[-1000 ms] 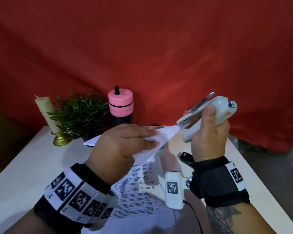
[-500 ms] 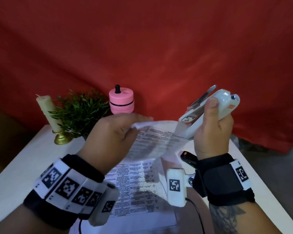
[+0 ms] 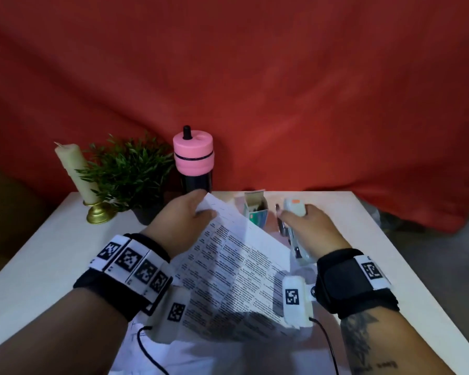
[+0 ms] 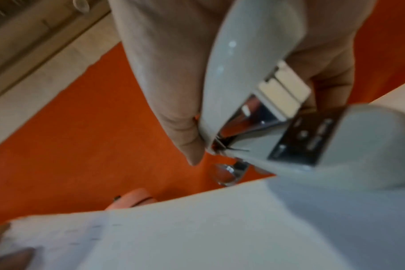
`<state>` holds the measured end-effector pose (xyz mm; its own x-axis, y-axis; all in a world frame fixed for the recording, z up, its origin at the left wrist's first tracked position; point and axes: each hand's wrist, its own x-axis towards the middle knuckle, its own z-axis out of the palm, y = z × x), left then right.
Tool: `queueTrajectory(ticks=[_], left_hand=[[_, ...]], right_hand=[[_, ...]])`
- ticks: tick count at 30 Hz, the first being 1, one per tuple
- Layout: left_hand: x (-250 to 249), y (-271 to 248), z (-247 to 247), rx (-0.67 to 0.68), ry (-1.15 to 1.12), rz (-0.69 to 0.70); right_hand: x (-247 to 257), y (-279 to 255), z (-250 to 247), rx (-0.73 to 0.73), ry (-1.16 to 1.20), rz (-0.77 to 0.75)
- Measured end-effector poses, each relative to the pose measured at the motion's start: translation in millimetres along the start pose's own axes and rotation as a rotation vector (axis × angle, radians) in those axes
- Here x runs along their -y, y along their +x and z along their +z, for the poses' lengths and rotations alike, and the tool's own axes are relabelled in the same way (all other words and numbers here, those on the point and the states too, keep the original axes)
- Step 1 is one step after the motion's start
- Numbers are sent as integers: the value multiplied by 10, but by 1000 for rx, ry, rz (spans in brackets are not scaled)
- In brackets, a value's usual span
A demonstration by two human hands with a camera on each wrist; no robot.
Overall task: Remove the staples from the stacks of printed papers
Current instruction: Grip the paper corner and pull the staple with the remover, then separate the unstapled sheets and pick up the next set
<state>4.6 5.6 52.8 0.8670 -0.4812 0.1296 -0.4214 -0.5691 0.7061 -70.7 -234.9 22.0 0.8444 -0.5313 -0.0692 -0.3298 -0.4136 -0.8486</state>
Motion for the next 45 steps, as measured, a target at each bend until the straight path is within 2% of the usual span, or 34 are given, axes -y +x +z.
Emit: queueTrajectory(ticks=[4,9,13,16,18,20,22,24,26,30,34,37,39,41,43,45], left_hand=[[69,8,-2,-6,142,-1],[176,19,29,70,265,-37],[214,21,58,65,264,-38],[205,22,56,33,227,-26],[184,18,39,-9,192,-17],[148,12,5,-55,150,-3],[92,10,-37,-104,123,37],[24,6,-73,-143,108,83],[-43,7,-100,-199,129,156],[-151,-13,-126,-374,249,324],[-189,25,-48,-482,337,222],[-213,26,92,-497,165,184],[-209,62,231,-438,-36,210],[-213,116,405,-306,-323,210],[-294,116,585,-136,-599,116],[-392,98,817,54,-659,36]], right_hand=[[-226,23,26,100,-276,154],[-387,72,88,299,-738,197],[-574,103,186,220,-847,201],[-544,129,183,235,-867,188],[-433,130,135,203,-744,88],[-308,56,88,208,-338,-23],[-164,-70,72,325,9,-49],[-84,-137,85,439,45,-97],[-33,-189,75,446,64,-128],[21,-314,-72,330,223,-161],[-25,-441,-293,101,324,-214],[-120,-559,-457,-40,384,-227],[-228,-662,-564,-116,441,-214],[-319,-765,-661,-197,493,-199],[-415,-855,-758,-266,543,-184],[-528,-948,-894,-335,593,-162]])
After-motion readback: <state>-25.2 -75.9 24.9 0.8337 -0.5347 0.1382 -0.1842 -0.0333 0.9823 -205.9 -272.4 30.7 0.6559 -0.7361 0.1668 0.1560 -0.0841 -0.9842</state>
